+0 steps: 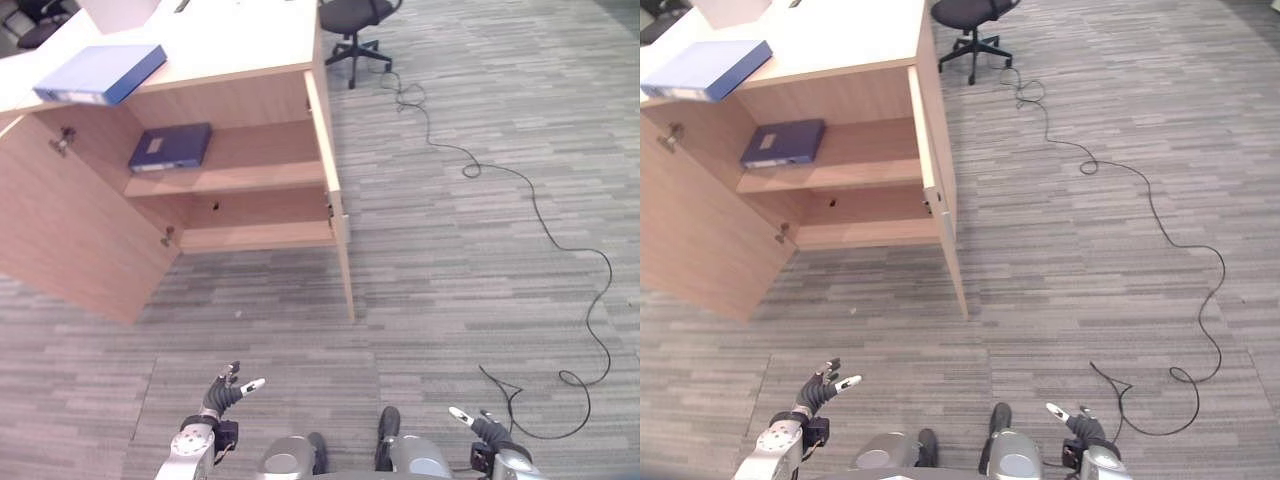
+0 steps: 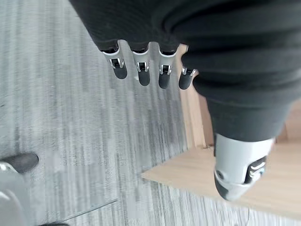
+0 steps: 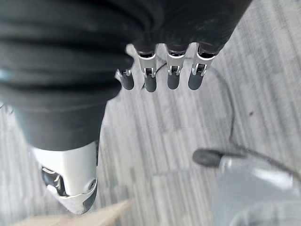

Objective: Put the empty folder in the office cabinet

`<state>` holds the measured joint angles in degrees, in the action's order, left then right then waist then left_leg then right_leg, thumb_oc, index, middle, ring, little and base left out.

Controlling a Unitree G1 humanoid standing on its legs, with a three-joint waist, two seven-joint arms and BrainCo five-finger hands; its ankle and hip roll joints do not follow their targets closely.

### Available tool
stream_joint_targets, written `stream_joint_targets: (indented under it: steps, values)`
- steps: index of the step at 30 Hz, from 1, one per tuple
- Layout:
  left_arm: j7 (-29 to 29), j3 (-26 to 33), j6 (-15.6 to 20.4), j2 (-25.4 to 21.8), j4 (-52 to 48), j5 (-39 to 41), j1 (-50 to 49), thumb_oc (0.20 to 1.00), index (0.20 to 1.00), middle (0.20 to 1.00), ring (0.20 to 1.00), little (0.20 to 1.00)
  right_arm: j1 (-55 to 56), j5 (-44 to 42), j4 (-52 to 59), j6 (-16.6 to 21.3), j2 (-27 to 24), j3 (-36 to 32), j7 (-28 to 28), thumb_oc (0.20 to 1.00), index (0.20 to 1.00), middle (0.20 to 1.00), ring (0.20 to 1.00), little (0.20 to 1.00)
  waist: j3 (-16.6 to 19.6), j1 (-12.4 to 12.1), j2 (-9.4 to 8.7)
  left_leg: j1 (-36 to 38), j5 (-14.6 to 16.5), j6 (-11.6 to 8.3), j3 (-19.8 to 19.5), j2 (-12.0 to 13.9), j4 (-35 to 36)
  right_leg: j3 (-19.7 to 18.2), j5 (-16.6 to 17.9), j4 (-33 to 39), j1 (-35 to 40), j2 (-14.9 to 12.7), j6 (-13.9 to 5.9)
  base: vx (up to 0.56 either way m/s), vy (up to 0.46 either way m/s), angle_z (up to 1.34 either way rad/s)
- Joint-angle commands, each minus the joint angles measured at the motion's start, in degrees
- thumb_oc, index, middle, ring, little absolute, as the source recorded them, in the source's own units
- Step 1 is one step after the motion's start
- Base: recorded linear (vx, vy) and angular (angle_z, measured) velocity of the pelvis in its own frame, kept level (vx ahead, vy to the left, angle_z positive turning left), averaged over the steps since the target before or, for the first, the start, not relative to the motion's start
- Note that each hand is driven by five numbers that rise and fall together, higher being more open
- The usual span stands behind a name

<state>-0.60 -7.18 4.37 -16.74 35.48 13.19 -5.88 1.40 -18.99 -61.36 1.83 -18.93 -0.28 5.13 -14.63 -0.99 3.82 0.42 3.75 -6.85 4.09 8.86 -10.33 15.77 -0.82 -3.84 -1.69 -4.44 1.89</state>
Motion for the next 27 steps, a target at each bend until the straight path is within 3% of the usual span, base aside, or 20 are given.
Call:
stream_joint_targets:
  steps: [1,4,5,6,8,9,11,13,15,16,17,18,19,21,22,23,24,25,27]
  values:
    - [-0.7,0.5,2.2,-1.5,-5.0,1.8,-0.1,1.000,1.000,1.000,1.000,1.000,-1.5,1.2,-0.8,0.8,-0.8,0.2,0.0,1.000,1.000,1.000,1.000,1.000,-0.2,-1.5,-1.07,0.4,-3.4,-1.53,-1.0,4.0,4.1,0.5,-3.6,-0.2,3.7,-5.5,-9.75,0.12,0.204,-0.07]
    - [-1.2,1.0,1.9,-1.7,-3.7,1.7,0.8,1.000,1.000,1.000,1.000,1.000,0.3,1.1,0.1,0.6,-1.8,-1.1,-0.2,1.000,1.000,1.000,1.000,1.000,-0.3,-0.6,-0.91,-1.2,-13.1,-3.40,-1.1,13.3,10.0,-0.8,-5.7,-3.0,3.6,-8.8,-11.00,0.10,0.351,-0.04]
    - [-1.2,0.9,1.9,-1.6,-3.3,1.4,1.0,1.000,1.000,1.000,1.000,1.000,0.7,0.9,0.2,0.5,-2.1,-1.4,-0.3,1.000,1.000,1.000,1.000,1.000,-0.3,-0.4,-0.74,-1.1,-14.9,-3.98,-0.5,14.8,11.1,-1.1,-6.0,-3.9,3.4,-9.6,-11.34,0.12,0.572,0.23]
    - [-1.2,0.3,2.0,-1.8,-2.7,0.7,1.7,1.000,1.000,1.000,1.000,1.000,1.0,0.2,0.4,0.5,-2.6,-2.3,-0.1,1.000,1.000,1.000,1.000,1.000,0.0,0.1,-0.27,-1.2,-18.6,-5.37,0.0,17.6,12.6,-2.1,-6.5,-5.9,3.0,-10.8,-12.10,0.08,0.361,0.30]
    - [-1.2,0.1,2.2,-2.0,-2.4,0.4,2.0,1.000,1.000,1.000,1.000,1.000,0.9,0.0,0.4,0.5,-2.8,-2.5,-0.1,1.000,1.000,1.000,1.000,1.000,0.2,0.2,-0.12,-1.2,-20.5,-6.07,-0.3,18.8,13.3,-2.8,-7.2,-7.6,2.4,-11.3,-12.49,0.11,0.405,0.27]
    - [-1.3,-0.1,2.3,-2.4,-2.2,0.5,2.5,1.000,1.000,1.000,1.000,1.000,0.8,-0.2,0.4,0.6,-2.8,-2.5,-0.1,1.000,1.000,1.000,1.000,1.000,0.5,0.1,-0.08,-2.0,-22.8,-7.21,-2.4,20.6,13.4,-4.2,-8.3,-10.8,1.7,-12.6,-13.37,0.16,0.564,0.20]
    - [-1.6,-0.1,2.5,-2.8,-1.7,1.0,3.0,1.000,1.000,1.000,1.000,1.000,0.3,-0.3,0.4,0.6,-2.7,-2.4,-0.1,1.000,1.000,1.000,1.000,1.000,0.8,-0.1,-0.46,-2.5,-23.7,-8.09,-5.0,21.8,13.4,-5.9,-9.4,-14.0,0.8,-13.9,-14.36,0.15,0.542,0.21]
    - [-1.9,-0.3,2.7,-3.3,-1.4,1.5,3.6,1.000,1.000,1.000,1.000,1.000,-0.3,-0.4,0.5,0.7,-2.3,-2.3,0.1,1.000,1.000,1.000,1.000,1.000,1.0,-0.7,-1.10,-3.2,-22.1,-8.15,-8.9,21.4,12.6,-7.7,-9.9,-14.9,0.8,-15.3,-15.62,0.11,0.477,0.33]
    - [-1.6,-0.9,2.8,-3.6,-1.0,1.7,4.0,1.000,1.000,1.000,1.000,1.000,-0.6,-0.6,0.4,0.7,-1.7,-3.0,-0.2,1.000,1.000,1.000,1.000,1.000,1.4,-0.4,-1.78,-4.4,-18.3,-8.15,-8.9,21.0,10.0,-7.6,-9.3,-14.7,1.9,-17.4,-16.89,0.16,0.670,0.19]
    - [-0.6,-2.2,2.9,-4.7,-1.8,1.2,5.1,1.000,1.000,1.000,1.000,1.000,0.0,-0.2,0.9,0.4,0.4,-3.8,-0.9,1.000,1.000,1.000,1.000,1.000,2.5,-0.6,-2.95,-4.6,-10.8,-8.15,-4.8,18.1,9.1,-6.0,-2.1,-12.9,3.6,-21.0,-16.89,0.20,0.765,0.27]
    - [-0.6,-2.2,2.9,-4.8,-1.8,1.2,5.1,1.000,1.000,1.000,1.000,1.000,0.0,-0.2,0.9,0.4,0.5,-3.8,-0.9,1.000,1.000,1.000,1.000,1.000,2.5,-0.8,-3.07,-4.6,-10.7,-8.15,-4.6,18.0,8.9,-6.1,-2.0,-12.7,3.6,-21.1,-16.89,0.21,0.751,0.40]
    - [-0.7,-2.4,3.0,-5.1,-1.8,1.0,5.6,1.000,1.000,1.000,1.000,1.000,-0.1,-0.3,1.0,0.5,1.0,-3.6,-1.0,1.000,1.000,1.000,1.000,1.000,2.4,-0.7,-3.79,-3.6,-9.5,-8.07,-3.5,16.3,9.7,-6.5,3.5,-13.2,3.0,-22.3,-16.89,0.06,0.306,0.23]
    - [-0.7,-2.6,3.0,-5.4,-2.0,0.5,6.0,1.000,1.000,1.000,1.000,1.000,-0.4,-0.2,1.2,0.6,1.5,-3.7,-0.5,1.000,1.000,1.000,1.000,1.000,2.4,-0.7,-4.05,-2.9,-8.8,-7.47,-1.5,14.5,10.8,-5.3,11.4,-13.6,1.7,-24.2,-16.89,0.07,0.480,0.07]
    - [-0.7,-2.8,2.8,-5.9,-3.1,0.2,5.7,1.000,1.000,1.000,1.000,1.000,-0.9,-1.0,1.2,0.4,2.8,-3.5,-0.2,1.000,1.000,1.000,1.000,1.000,2.0,-1.2,-4.47,0.1,-7.8,-5.51,2.8,11.4,13.0,-2.7,19.4,-14.0,0.1,-27.5,-16.89,0.03,0.557,-0.18]
    - [-0.6,-2.8,2.6,-6.2,-3.6,0.4,5.4,1.000,1.000,1.000,1.000,1.000,-1.2,-1.6,1.7,0.5,3.7,-3.3,-0.1,1.000,1.000,1.000,1.000,1.000,1.6,-1.7,-4.38,1.2,-7.1,-4.27,4.1,9.8,13.4,0.1,20.9,-15.0,-0.1,-28.9,-16.89,0.02,0.403,-0.24]
    - [-0.6,-2.8,2.6,-6.2,-3.6,0.4,5.4,1.000,1.000,1.000,1.000,1.000,-1.2,-1.6,1.7,0.5,3.7,-3.3,-0.1,1.000,1.000,1.000,1.000,1.000,1.6,-1.7,-4.41,1.2,-7.1,-4.24,4.1,9.8,13.3,0.1,20.9,-15.0,-0.1,-29.0,-16.89,0.05,0.393,-0.61]
    - [-0.4,-2.7,2.4,-6.5,-4.5,0.8,5.1,1.000,1.000,1.000,1.000,1.000,-1.6,-2.1,1.8,0.4,4.2,-2.9,-0.3,1.000,1.000,1.000,1.000,1.000,1.4,-1.9,-4.06,1.9,-6.2,-2.82,5.0,8.4,13.3,2.6,20.0,-17.2,-0.5,-29.4,-16.89,0.05,0.384,-0.62]
    - [0.0,-2.6,2.2,-6.7,-4.9,0.8,4.8,1.000,1.000,1.000,1.000,1.000,-1.7,-1.6,1.4,0.5,4.5,-2.1,-0.6,1.000,1.000,1.000,1.000,1.000,1.3,-2.1,-3.64,2.2,-5.7,-1.63,5.4,7.3,13.6,3.4,17.2,-19.3,-0.6,-27.9,-16.89,0.09,0.606,-0.38]
    - [0.4,-2.2,1.8,-6.4,-5.9,1.2,4.0,1.000,1.000,1.000,1.000,1.000,-1.5,-1.3,1.0,0.4,4.6,-1.5,-1.1,1.000,1.000,1.000,1.000,1.000,0.6,-1.5,-2.84,3.6,-4.4,1.08,4.6,4.1,13.8,0.6,11.7,-24.1,-2.2,-21.0,-16.67,0.08,0.575,0.10]
